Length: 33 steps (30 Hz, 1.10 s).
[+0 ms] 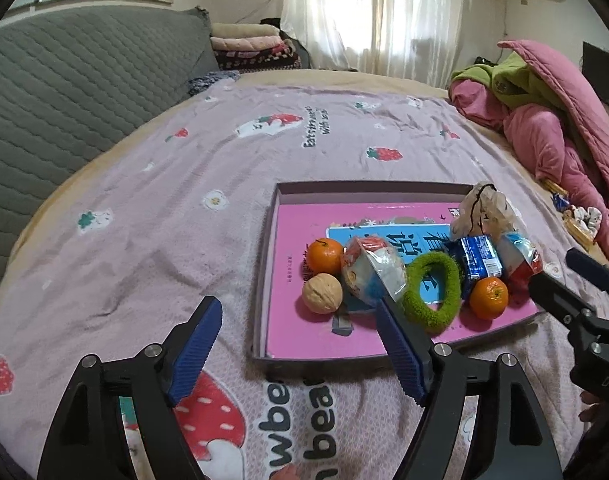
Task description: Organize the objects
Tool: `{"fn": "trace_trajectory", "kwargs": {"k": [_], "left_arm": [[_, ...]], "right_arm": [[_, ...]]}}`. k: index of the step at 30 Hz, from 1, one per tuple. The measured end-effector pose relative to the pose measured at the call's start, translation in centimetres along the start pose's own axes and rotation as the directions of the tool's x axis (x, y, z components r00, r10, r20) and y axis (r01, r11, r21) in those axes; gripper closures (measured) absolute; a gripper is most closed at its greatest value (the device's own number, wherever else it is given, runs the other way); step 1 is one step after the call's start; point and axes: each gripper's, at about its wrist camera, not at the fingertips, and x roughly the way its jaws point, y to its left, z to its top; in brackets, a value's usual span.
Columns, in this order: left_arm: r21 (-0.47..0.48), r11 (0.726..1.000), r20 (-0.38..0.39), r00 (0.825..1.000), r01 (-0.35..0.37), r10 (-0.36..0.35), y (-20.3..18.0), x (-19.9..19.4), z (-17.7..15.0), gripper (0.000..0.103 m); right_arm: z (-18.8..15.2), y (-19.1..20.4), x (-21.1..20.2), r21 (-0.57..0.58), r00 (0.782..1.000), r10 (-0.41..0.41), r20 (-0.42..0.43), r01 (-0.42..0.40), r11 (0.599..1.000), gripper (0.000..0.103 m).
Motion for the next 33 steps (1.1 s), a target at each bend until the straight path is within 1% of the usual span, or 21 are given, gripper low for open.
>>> {"fn": "trace_trajectory", "kwargs": {"k": [4,13,20,23,29,33], "left_arm": [[0.015,0.999,0.022,0.999,-0.036,0.035,-0.3,-1.7,0.3,0.023],[0.009,0.999,0.067,0.997,-0.04,0.039,-0.7,-5.5,0.4,0.023],[0.002,1.0,0.1,0.995,-0.03,0.029,-0.8,-8.4,-0.1,0.023],[-0.003,1.0,0.115,0.993,-0.026,0.027,-0.7,-9.5,-0.3,0.024],[-0.007,1.0,0.132,0.991,-0.022,0.023,-0.6,-11.0,-1.0,0.023],[-0.01,1.0,0.125,0.992,-0.018,0.019,-0.6,-11.0,-2.0,0.023]], "right_arm": [[0.5,0.4,-1.8,-0.004,1.0,-0.001,0.024,0.001,1.0,0.018],[1.3,0.7,-5.7,0.0,0.997,-0.013,0.073,0.013,1.0,0.018],[1.1,1.5,-8.2,-0.023,0.995,-0.025,0.099,0.027,0.999,0.018],[1.0,1.7,-9.2,-0.02,0.994,-0.017,0.11,0.019,1.0,0.018],[0.5,2.1,-10.5,-0.02,0.992,-0.019,0.123,0.021,1.0,0.018],[-0.3,1.9,-10.8,-0.016,0.993,-0.023,0.12,0.025,1.0,0.018]]}}
